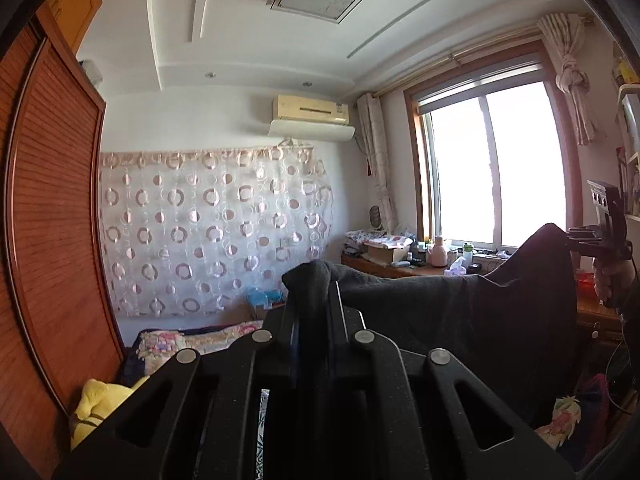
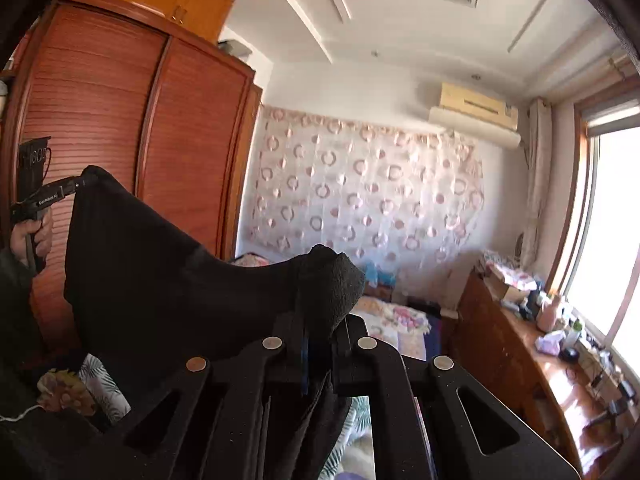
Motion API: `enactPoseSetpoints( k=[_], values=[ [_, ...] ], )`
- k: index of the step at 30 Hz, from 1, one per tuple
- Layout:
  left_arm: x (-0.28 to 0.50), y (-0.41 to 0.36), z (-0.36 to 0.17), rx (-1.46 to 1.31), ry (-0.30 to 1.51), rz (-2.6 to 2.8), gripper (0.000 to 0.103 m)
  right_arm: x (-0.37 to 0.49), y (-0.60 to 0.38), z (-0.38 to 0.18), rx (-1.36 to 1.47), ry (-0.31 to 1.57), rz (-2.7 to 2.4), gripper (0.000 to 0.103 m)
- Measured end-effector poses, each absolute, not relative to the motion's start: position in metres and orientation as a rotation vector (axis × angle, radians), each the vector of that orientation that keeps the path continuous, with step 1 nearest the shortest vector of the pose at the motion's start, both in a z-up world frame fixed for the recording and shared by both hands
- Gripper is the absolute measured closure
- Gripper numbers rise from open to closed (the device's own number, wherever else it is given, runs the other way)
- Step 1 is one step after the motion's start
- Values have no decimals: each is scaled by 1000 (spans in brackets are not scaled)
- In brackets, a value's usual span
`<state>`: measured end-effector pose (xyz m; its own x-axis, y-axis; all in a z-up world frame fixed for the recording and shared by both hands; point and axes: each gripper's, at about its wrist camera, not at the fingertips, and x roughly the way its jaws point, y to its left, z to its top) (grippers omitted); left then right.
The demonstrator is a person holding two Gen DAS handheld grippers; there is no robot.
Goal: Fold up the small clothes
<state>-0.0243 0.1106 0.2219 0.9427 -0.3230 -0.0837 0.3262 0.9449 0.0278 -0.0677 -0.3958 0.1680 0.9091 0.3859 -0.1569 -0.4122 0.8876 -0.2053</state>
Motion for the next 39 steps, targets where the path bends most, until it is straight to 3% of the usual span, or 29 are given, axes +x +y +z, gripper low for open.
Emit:
enactPoseSetpoints(
  k=[15, 22, 28, 32, 34, 36, 38, 39],
  values=[
    [217, 92, 33, 66, 450, -208, 92, 198, -355, 40, -197, 462, 371, 96],
    [262, 81, 5, 79, 535, -192, 92, 281, -333, 39, -181, 556, 326, 96],
    [287, 77, -8, 83, 581, -162, 91, 303, -321, 43, -150, 610, 299, 96],
    [294, 76, -18, 90, 606, -161, 84, 311, -313, 32, -165, 647, 241, 91],
    [291, 74, -20, 109, 594, -149, 80, 312, -311, 31, -176, 650, 209, 76],
    [287, 76, -19, 117, 587, -140, 71, 308, -313, 33, -178, 639, 183, 67],
    [282, 79, -18, 86, 596, -179, 56, 298, -316, 35, -139, 632, 193, 66],
    [275, 80, -18, 77, 603, -197, 55, 291, -319, 36, -114, 635, 216, 66]
  ],
)
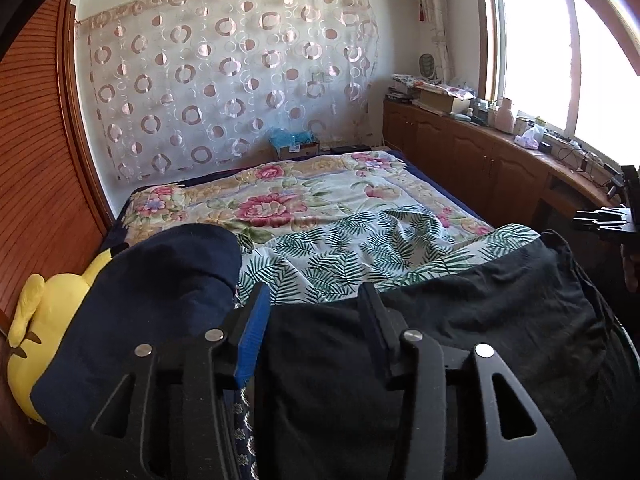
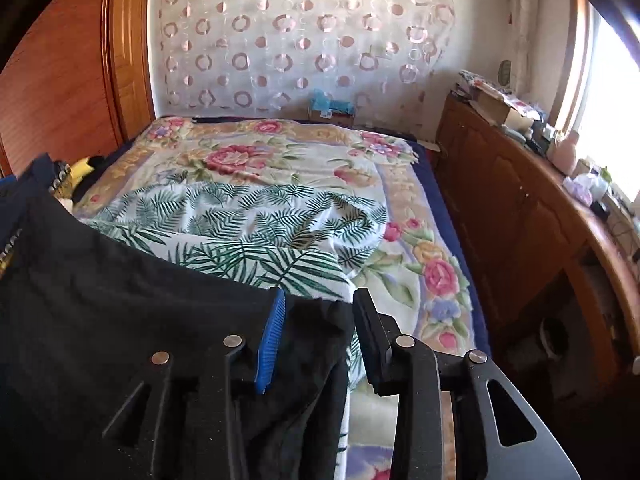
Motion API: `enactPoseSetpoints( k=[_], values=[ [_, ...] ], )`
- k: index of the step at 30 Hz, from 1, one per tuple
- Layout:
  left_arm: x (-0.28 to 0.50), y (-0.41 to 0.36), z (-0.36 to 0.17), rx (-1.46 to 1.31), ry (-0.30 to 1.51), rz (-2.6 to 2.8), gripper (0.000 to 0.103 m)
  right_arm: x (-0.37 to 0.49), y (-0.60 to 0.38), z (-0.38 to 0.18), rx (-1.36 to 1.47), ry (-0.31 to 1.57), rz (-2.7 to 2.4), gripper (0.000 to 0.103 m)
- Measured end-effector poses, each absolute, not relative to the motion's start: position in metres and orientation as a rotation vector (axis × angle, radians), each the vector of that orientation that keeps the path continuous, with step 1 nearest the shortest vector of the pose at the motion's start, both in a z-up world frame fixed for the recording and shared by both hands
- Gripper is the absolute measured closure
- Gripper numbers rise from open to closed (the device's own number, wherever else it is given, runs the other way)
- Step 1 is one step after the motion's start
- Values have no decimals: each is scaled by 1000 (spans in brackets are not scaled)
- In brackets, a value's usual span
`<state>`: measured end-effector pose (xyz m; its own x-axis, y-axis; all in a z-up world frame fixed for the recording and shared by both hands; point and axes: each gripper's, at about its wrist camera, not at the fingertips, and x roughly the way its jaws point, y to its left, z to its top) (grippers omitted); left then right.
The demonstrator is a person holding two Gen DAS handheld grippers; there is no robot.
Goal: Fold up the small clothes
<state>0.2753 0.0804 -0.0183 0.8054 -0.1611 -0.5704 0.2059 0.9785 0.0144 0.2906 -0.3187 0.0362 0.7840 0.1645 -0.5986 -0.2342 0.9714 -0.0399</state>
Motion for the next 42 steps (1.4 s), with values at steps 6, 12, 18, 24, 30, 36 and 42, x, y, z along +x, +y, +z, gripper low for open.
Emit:
enactPoseSetpoints(
  k=[6, 12, 18, 24, 30, 36, 42],
  values=[
    [246, 88, -26, -6, 644, -267, 13, 212, -316, 31, -117, 616, 251, 66],
    [212, 80, -43, 28, 678, -279, 13, 148, -323, 8, -78, 682, 251, 66],
    [182, 87, -56, 39, 702, -240, 13, 121, -337, -11, -52, 767, 224, 66],
    [161, 101, -82, 50, 777, -202, 17, 119, -344, -5, -20, 792, 237, 55],
    [143, 104, -90, -8, 797, -201, 36, 122, -342, -4, -48, 772, 202, 46],
    [143, 99, -103, -33, 848, -205, 56, 128, -332, -19, -60, 763, 188, 45],
    [154, 100, -110, -62, 879, -198, 56, 128, -328, -24, -54, 758, 195, 45]
  ],
)
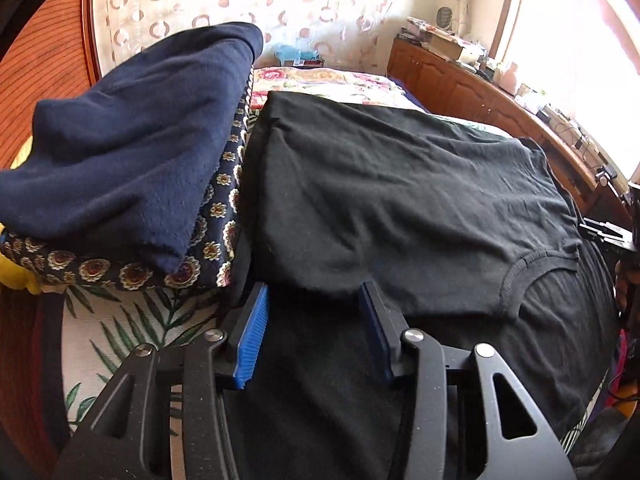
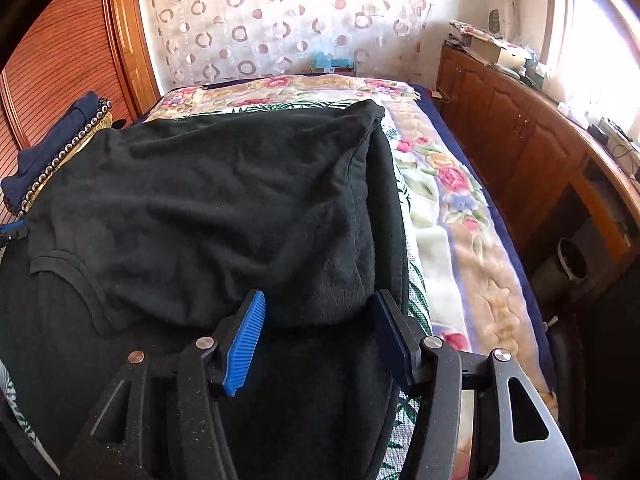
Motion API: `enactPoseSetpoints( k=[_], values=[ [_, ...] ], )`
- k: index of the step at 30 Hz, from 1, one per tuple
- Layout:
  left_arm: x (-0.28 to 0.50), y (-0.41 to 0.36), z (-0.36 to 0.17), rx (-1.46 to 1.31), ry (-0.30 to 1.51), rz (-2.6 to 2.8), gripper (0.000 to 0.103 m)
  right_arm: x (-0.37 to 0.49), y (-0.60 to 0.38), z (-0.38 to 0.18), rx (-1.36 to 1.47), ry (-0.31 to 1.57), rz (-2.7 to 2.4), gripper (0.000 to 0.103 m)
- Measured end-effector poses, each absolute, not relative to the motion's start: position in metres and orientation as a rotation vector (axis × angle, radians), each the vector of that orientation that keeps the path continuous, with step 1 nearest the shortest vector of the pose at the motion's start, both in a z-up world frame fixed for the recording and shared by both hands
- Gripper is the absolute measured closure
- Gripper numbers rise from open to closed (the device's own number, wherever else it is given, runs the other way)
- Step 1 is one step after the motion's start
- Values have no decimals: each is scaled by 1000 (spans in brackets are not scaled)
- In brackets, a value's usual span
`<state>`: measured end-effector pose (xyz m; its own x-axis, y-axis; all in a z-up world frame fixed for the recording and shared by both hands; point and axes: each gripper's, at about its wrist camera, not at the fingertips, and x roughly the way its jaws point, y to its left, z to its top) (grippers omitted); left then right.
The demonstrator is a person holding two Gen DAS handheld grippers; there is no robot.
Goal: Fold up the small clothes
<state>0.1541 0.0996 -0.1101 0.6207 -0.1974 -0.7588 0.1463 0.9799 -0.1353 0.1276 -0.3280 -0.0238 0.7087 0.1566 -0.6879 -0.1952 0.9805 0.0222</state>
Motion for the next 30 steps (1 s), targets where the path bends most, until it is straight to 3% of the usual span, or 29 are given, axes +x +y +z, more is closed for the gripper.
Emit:
enactPoseSetpoints(
  k=[11, 14, 19, 21, 23, 25, 26, 30],
  values=[
    [166, 86, -105, -89, 855, -232, 56, 130, -331, -25, -41, 760, 203, 44],
    [168, 84, -105, -76, 836, -220, 64, 135, -333, -23, -22, 773, 223, 44],
    [176, 89, -110, -101, 852, -194, 68, 143, -332, -21, -16, 788, 245, 45],
    [177, 86, -110, -85, 855, -188, 69, 145, -329, -22, -23, 787, 248, 51],
    [178, 83, -110, -70, 855, -181, 72, 147, -328, -22, -36, 774, 246, 65],
    [178, 82, -109, -67, 853, -181, 82, 148, -325, -21, -25, 758, 256, 90],
    [178, 82, -109, -66, 851, -177, 94, 149, -323, -21, -30, 752, 268, 91],
    [168, 81, -98, -65, 801, -175, 99, 144, -319, -16, -25, 700, 302, 95]
  ],
)
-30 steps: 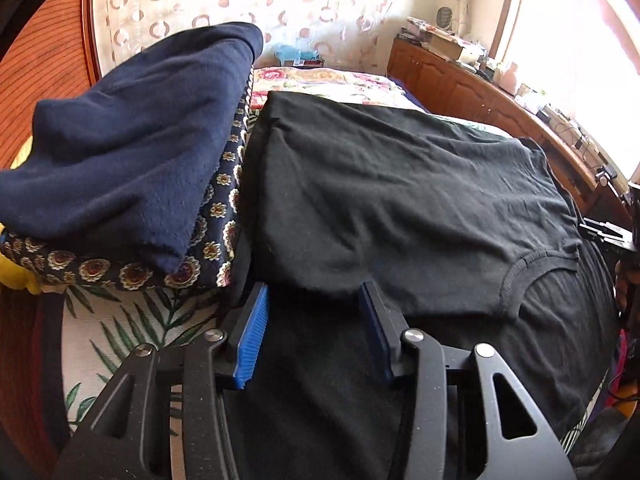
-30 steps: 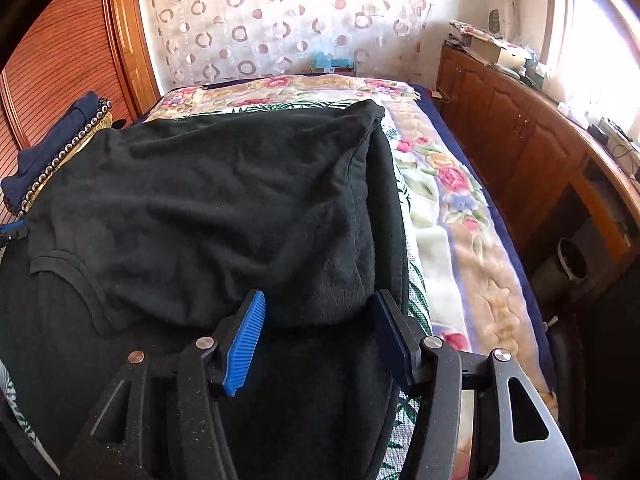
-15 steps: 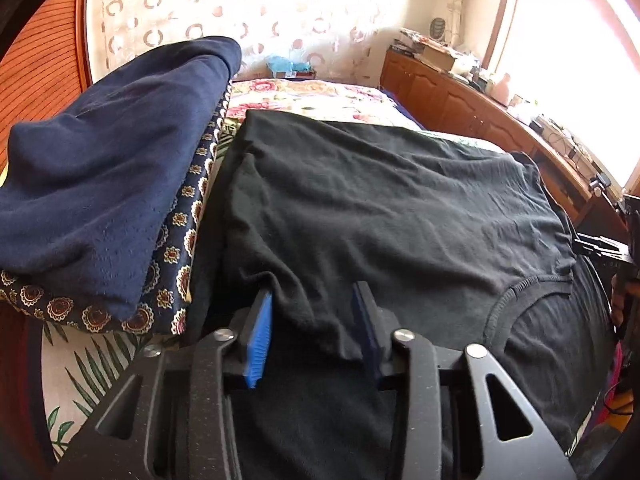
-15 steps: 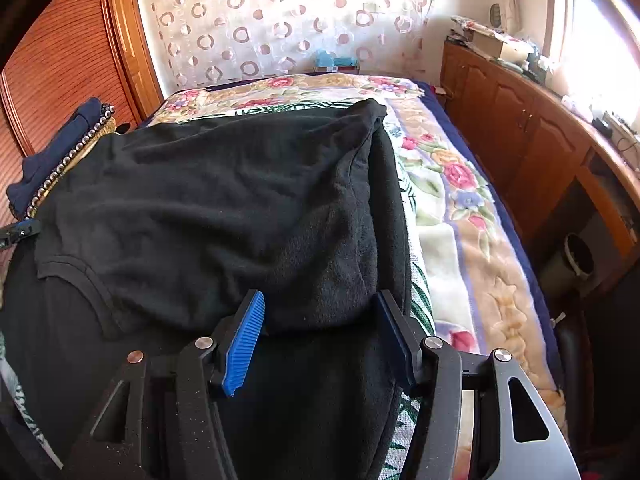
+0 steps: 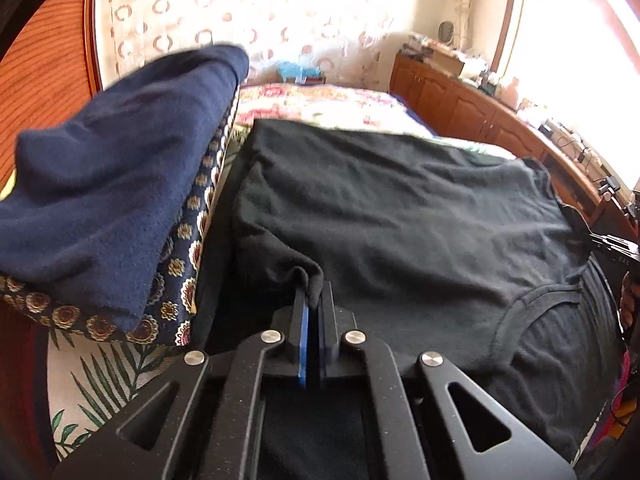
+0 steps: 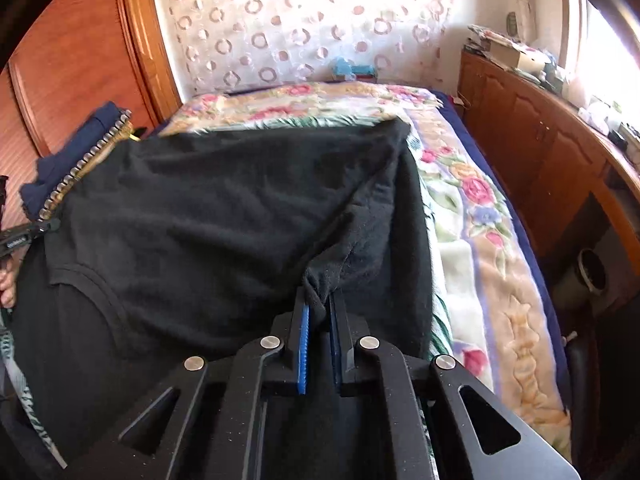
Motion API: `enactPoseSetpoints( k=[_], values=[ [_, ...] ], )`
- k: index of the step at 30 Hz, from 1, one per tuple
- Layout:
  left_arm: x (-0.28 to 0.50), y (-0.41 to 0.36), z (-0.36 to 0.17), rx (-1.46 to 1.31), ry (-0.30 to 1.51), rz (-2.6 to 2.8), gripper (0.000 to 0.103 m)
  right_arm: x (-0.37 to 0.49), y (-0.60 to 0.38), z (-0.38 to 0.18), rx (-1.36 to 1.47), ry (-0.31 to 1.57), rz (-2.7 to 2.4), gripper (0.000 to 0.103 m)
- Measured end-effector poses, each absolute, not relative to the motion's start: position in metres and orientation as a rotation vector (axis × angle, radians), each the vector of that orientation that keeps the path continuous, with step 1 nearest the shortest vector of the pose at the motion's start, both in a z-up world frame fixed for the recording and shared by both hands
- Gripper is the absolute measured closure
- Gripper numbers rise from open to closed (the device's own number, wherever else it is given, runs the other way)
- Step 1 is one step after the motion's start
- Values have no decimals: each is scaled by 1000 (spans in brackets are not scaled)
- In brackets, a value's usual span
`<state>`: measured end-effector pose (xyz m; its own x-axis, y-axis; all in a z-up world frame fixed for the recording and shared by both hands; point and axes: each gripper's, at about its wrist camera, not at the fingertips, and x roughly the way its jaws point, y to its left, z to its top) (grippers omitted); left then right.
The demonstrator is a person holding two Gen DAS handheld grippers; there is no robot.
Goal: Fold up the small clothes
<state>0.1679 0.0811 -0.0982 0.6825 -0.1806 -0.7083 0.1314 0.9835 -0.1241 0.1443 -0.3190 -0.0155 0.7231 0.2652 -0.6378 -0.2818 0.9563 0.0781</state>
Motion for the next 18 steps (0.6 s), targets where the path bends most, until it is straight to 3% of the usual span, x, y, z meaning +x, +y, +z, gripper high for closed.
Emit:
enactPoseSetpoints(
  k=[18],
  values=[
    [105, 87, -39, -78, 627, -184, 100, 89, -334, 14, 25, 507, 362, 96]
  ],
)
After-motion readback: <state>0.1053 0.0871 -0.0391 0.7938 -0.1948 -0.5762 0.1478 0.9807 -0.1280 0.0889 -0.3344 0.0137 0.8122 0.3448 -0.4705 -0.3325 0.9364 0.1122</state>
